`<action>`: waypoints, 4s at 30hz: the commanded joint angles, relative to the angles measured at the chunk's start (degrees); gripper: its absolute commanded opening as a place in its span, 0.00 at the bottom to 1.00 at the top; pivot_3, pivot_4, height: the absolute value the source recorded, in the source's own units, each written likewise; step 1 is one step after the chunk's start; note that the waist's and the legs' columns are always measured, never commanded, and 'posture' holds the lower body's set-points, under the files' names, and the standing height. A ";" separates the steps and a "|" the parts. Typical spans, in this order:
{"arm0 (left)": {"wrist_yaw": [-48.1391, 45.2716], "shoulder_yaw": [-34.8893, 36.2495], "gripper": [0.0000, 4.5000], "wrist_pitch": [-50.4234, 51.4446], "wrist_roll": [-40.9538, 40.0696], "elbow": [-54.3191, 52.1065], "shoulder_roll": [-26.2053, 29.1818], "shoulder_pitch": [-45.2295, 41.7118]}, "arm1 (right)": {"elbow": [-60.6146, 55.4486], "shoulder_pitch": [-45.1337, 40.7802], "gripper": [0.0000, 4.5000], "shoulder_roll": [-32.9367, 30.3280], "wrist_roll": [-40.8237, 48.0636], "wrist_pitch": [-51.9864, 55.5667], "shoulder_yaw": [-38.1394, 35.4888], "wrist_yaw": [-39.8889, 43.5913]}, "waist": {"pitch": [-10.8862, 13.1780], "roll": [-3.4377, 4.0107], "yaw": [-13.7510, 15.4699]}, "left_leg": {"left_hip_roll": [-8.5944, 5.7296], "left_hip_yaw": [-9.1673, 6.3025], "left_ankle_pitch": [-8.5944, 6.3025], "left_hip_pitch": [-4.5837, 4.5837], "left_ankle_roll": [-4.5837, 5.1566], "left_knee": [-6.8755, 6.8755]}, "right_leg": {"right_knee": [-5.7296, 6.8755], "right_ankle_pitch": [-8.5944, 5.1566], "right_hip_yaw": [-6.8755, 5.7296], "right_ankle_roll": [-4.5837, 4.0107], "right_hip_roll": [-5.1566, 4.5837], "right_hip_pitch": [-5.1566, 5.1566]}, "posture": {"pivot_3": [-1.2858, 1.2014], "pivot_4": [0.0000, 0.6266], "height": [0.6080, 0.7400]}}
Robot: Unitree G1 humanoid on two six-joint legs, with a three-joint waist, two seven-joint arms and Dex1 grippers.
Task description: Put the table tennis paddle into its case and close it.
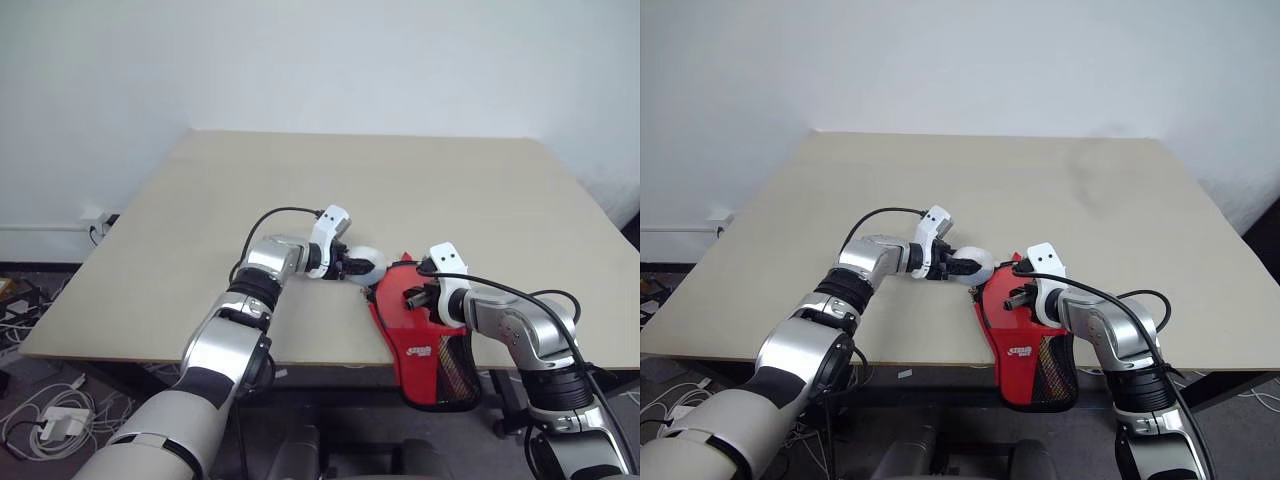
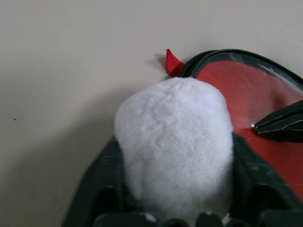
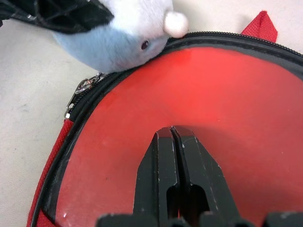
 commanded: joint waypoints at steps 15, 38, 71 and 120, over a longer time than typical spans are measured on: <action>15.30 4.63 0.14 -13.91 4.18 13.66 -3.68 -13.06 | -0.35 2.32 0.00 -0.60 -1.48 3.66 4.02 -0.10 | -0.08 -0.33 0.00 | 0.00 -0.03 0.00 0.01 0.00 0.04 | 0.02 0.00 -0.04 0.01 0.00 0.03 | 0.52 0.00 0.81; 23.30 8.04 0.14 -23.52 8.77 19.04 -16.23 -17.66 | -4.99 5.73 0.00 1.50 -2.29 4.54 4.42 -1.75 | -0.10 -0.38 0.10 | -0.01 -0.02 -0.01 0.01 -0.01 0.05 | 0.01 0.00 -0.05 0.02 -0.02 0.04 | 0.52 0.00 0.81; 10.57 5.52 0.68 -28.56 12.41 18.11 -20.23 -10.47 | -10.61 5.60 0.00 -0.47 -0.54 -2.21 4.61 4.65 | -0.11 -0.37 0.00 | -0.01 -0.03 -0.01 0.00 -0.01 0.06 | 0.02 0.00 -0.07 0.01 -0.02 0.03 | 0.52 0.00 0.81; -13.35 -8.59 0.69 3.27 -1.56 -44.92 -1.57 19.95 | 1.91 -7.60 0.94 -6.65 4.23 -7.03 -8.15 4.73 | -0.09 -0.24 -0.21 | 0.04 0.00 -0.01 -0.04 0.03 0.17 | 0.07 0.00 -0.02 -0.02 0.01 0.04 | 0.52 0.00 0.81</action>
